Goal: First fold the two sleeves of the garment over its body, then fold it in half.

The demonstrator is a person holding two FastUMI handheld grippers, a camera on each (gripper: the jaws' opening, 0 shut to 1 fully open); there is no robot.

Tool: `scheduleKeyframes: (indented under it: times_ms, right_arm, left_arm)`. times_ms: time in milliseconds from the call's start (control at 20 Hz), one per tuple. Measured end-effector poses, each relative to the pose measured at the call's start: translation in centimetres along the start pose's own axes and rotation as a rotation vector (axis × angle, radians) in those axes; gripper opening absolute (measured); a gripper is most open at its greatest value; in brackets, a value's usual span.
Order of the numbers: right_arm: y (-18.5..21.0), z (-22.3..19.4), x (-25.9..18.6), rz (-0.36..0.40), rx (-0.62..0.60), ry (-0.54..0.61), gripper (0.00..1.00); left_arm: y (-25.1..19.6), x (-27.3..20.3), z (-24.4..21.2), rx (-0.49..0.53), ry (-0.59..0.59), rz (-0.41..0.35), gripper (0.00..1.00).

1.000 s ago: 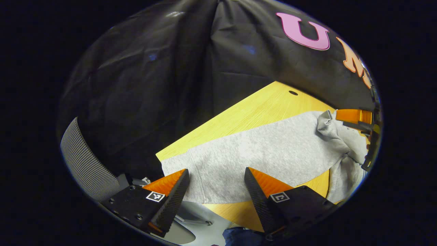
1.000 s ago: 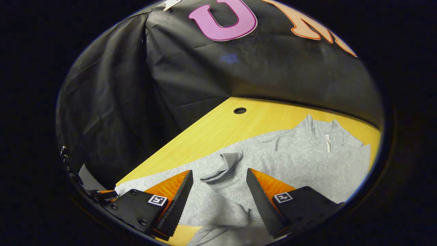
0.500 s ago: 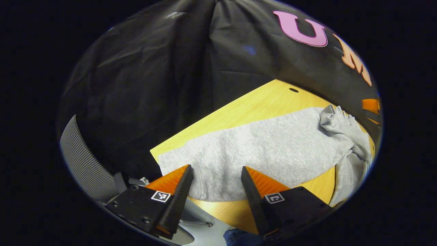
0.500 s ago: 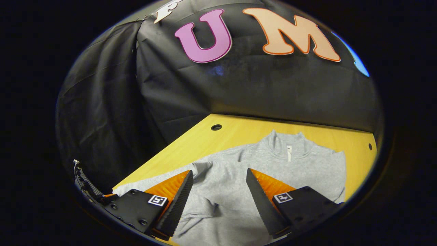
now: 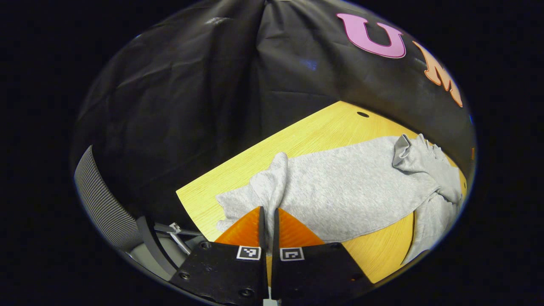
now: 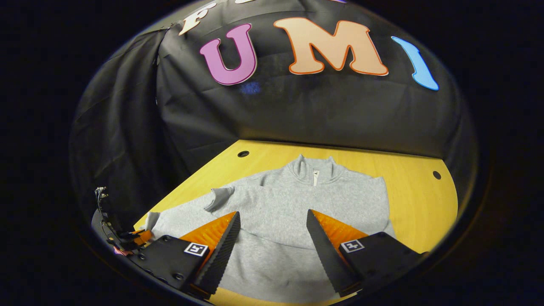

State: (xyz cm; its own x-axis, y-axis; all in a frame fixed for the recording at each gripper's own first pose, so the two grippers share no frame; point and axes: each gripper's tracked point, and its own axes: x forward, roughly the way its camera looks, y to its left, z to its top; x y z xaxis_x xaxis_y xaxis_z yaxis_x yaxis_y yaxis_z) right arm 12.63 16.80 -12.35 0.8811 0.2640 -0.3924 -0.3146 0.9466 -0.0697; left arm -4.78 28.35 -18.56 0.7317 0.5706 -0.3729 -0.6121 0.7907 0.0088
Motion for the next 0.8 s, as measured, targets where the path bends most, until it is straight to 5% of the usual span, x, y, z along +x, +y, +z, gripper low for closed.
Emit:
scheduleKeyframes:
  times_ms: [500,800]
  right_arm:
    - [-7.7,1.4,-4.3,-0.119,0.059,-0.061,0.97]
    - [-11.9,0.7,-6.7,-0.175,0.091,-0.067,0.93]
  left_arm:
    - [-1.9,-1.7,2.0,-0.122,0.040,-0.035,0.00]
    - [-10.4,-4.7,6.2,-0.096,-0.022,-0.188,0.00]
